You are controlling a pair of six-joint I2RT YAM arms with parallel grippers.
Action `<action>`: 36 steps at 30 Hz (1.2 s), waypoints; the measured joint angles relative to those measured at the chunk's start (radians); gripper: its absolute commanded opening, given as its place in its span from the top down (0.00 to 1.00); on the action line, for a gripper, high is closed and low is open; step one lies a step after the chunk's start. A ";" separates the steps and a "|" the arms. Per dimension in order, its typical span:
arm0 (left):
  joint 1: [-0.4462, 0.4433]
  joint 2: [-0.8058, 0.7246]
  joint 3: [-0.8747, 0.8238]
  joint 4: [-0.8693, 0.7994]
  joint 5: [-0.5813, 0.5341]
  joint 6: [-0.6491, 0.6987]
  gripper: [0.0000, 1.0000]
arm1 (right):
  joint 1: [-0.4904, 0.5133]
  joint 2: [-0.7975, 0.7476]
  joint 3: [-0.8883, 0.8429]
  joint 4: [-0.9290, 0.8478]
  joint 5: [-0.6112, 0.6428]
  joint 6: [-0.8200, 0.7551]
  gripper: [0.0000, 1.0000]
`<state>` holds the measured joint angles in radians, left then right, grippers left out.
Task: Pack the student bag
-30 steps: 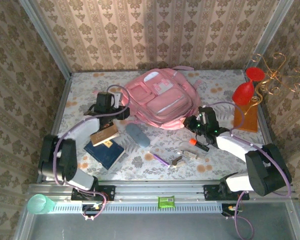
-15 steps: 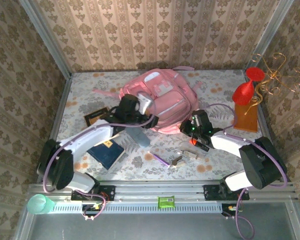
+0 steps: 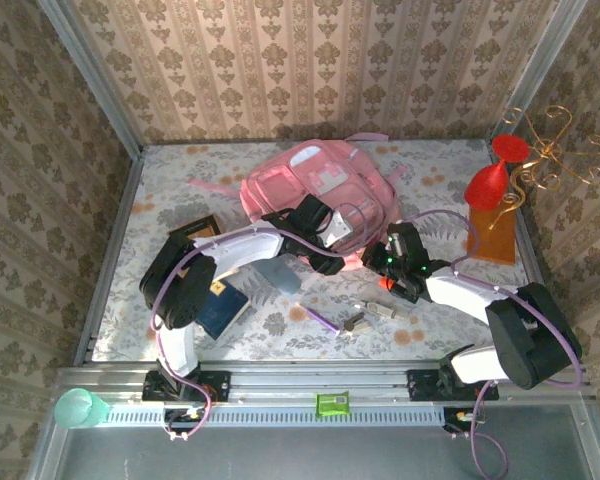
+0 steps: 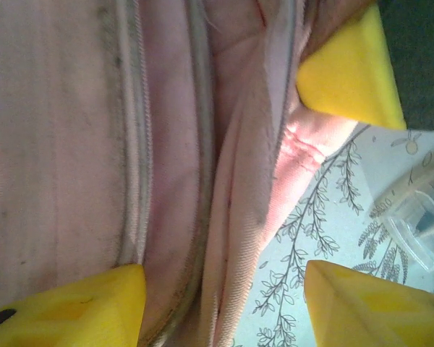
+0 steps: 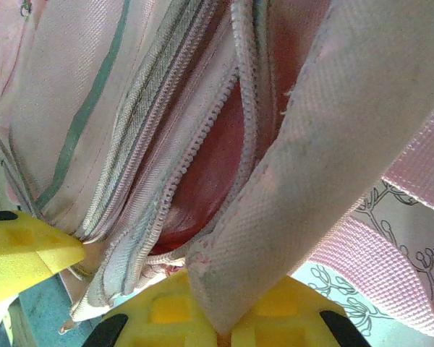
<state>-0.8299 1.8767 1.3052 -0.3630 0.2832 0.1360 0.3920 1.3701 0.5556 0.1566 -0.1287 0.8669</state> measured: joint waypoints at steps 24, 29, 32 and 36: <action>0.181 -0.116 -0.005 0.080 0.099 -0.049 1.00 | 0.000 0.091 0.096 -0.040 0.017 -0.101 0.76; 0.241 -0.150 -0.026 0.169 0.150 -0.133 1.00 | 0.002 0.090 0.157 -0.106 0.057 -0.174 0.84; 0.275 -0.206 -0.040 0.218 0.172 -0.183 1.00 | 0.004 0.090 0.146 -0.105 0.059 -0.184 0.84; 0.358 -0.264 -0.042 0.309 0.219 -0.269 1.00 | 0.013 0.090 0.101 -0.069 0.059 -0.175 0.83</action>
<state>-0.4721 1.6131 1.2636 -0.0544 0.5026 -0.1333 0.4046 1.4605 0.6563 0.0875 -0.0700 0.6922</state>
